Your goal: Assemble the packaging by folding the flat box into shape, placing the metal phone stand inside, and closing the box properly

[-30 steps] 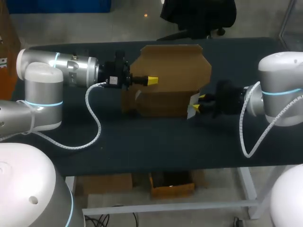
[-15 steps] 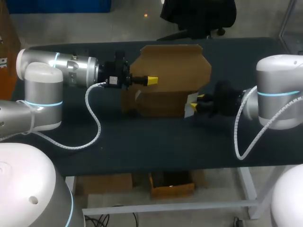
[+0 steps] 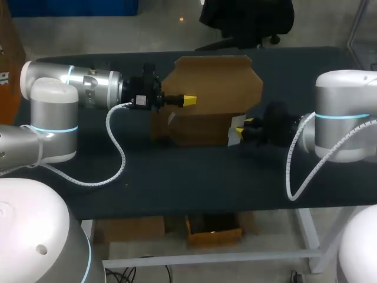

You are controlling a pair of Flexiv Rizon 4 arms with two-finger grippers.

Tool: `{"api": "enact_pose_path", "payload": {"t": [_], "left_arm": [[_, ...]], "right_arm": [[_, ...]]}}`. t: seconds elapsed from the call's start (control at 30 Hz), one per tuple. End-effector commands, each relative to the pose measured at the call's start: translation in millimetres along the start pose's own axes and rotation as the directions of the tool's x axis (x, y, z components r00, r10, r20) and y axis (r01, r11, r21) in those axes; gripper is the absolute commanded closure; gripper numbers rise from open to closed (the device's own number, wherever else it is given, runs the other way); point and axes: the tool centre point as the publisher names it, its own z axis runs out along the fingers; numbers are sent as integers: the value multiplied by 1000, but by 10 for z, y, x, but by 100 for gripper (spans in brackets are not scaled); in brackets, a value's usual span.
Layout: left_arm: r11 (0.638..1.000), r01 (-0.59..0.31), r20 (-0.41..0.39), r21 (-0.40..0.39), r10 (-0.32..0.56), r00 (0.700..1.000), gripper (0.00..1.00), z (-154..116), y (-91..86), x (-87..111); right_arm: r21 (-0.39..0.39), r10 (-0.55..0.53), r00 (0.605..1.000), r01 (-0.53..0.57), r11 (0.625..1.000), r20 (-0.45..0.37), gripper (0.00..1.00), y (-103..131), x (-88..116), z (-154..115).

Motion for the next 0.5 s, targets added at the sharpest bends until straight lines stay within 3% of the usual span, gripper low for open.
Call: {"api": "enact_pose_path", "payload": {"t": [0.03, 0.5], "left_arm": [[1000, 0, -3, 2, 0, 1000, 100, 15, 26, -10], [1000, 0, -3, 2, 0, 1000, 100, 15, 26, -10]], "right_arm": [[-8, 3, 1000, -3, 1000, 24, 59, -10, 32, 58], [0, 35, 992, -36, 999, 122, 58, -5, -14, 109]]}}
